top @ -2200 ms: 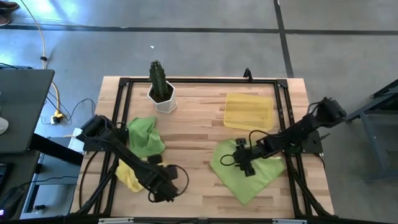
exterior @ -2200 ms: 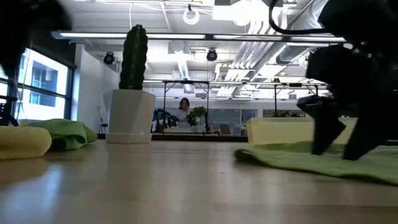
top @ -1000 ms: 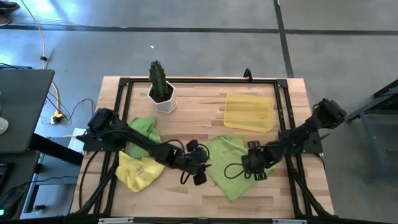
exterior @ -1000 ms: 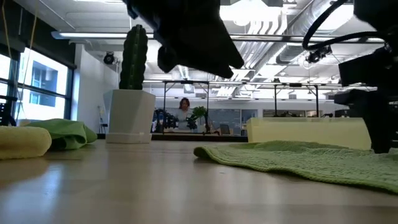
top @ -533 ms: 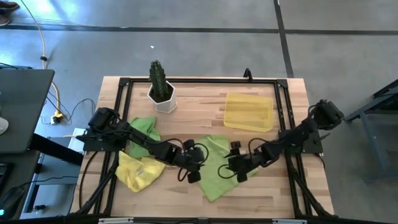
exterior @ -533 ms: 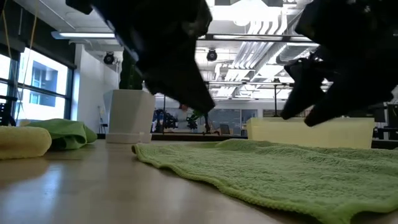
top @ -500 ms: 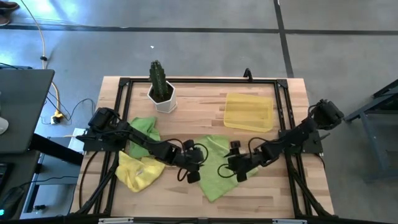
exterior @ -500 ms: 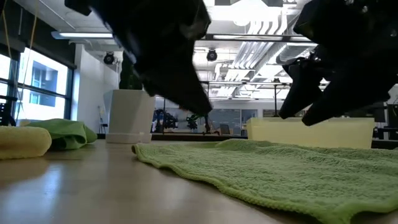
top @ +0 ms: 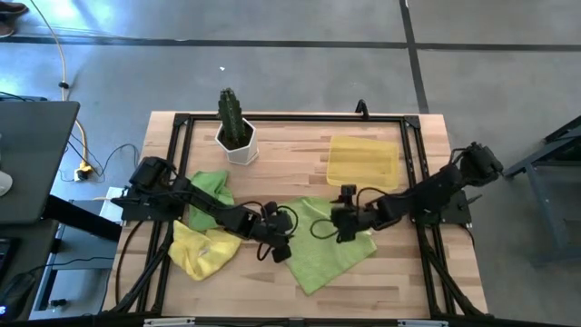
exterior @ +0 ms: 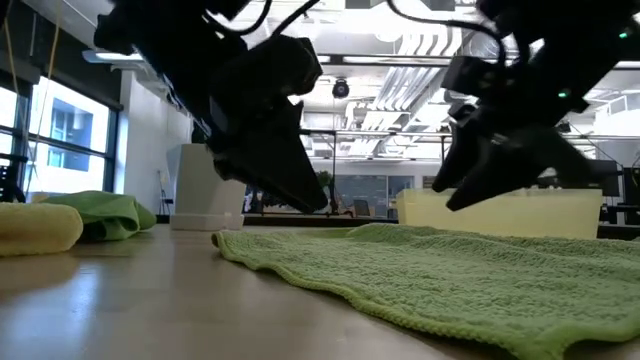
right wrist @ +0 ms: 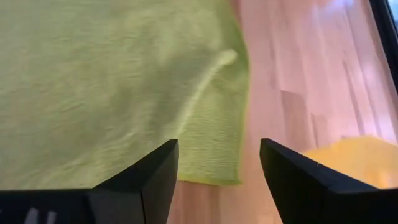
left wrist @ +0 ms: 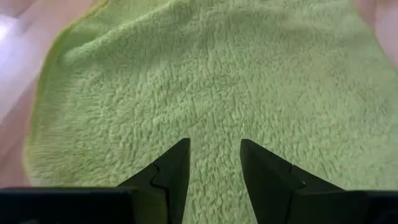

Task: Roll microfiber towels into tight, uniform cylinder then place into a basket
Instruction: Fold the light green microfiber cloth

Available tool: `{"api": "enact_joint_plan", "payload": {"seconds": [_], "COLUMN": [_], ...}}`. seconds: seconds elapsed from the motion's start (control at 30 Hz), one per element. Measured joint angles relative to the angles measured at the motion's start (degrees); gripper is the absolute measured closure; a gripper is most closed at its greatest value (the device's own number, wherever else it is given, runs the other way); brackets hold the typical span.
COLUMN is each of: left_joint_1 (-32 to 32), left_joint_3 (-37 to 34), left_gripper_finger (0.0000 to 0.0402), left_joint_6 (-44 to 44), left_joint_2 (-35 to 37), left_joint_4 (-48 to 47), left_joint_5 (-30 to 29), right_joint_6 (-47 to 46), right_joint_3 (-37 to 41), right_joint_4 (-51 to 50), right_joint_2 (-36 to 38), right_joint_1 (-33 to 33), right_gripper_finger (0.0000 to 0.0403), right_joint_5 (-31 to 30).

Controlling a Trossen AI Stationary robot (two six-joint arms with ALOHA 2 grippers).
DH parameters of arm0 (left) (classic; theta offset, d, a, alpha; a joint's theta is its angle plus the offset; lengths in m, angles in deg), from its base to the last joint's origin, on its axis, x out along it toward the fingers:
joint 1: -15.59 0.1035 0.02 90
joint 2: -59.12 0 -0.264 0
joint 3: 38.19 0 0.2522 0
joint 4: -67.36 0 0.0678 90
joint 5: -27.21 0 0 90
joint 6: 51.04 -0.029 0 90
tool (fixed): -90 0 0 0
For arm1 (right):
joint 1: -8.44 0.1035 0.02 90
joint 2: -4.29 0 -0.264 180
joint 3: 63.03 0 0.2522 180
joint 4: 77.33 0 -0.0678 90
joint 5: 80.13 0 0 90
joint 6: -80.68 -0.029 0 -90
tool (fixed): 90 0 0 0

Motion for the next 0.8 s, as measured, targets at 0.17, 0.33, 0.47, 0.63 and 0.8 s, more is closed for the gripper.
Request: {"api": "enact_joint_plan", "payload": {"seconds": [0.17, 0.33, 0.47, 0.63, 0.8], "left_joint_1": [-0.3, -1.2, -2.0, -3.1, -3.2], "left_joint_3": [-0.1, 0.2, 0.3, 0.3, 0.1], "left_gripper_finger": [0.0271, 0.0271, 0.0271, 0.0271, 0.0271], "left_joint_6": [0.5, 0.3, -1.1, -7.7, -17.7], "left_joint_2": [-3.5, -5.8, -5.4, -3.2, -1.0], "left_joint_4": [2.1, 4.3, 0.5, -8.9, -14.6], "left_joint_5": [2.2, 3.6, 4.2, 6.5, 6.8], "right_joint_6": [-1.1, 0.5, 3.0, 6.0, 8.8], "right_joint_3": [0.0, 0.0, 0.0, 0.0, 0.0], "right_joint_4": [-0.4, -0.9, -0.6, -0.3, 3.6], "right_joint_2": [0.0, 0.0, 0.0, 0.0, 0.0], "right_joint_1": [-2.3, -2.7, -2.7, -2.9, -4.2], "right_gripper_finger": [0.0182, 0.0182, 0.0182, 0.0182, 0.0182], "right_joint_5": [2.4, 7.2, 9.4, 10.6, 9.1]}}
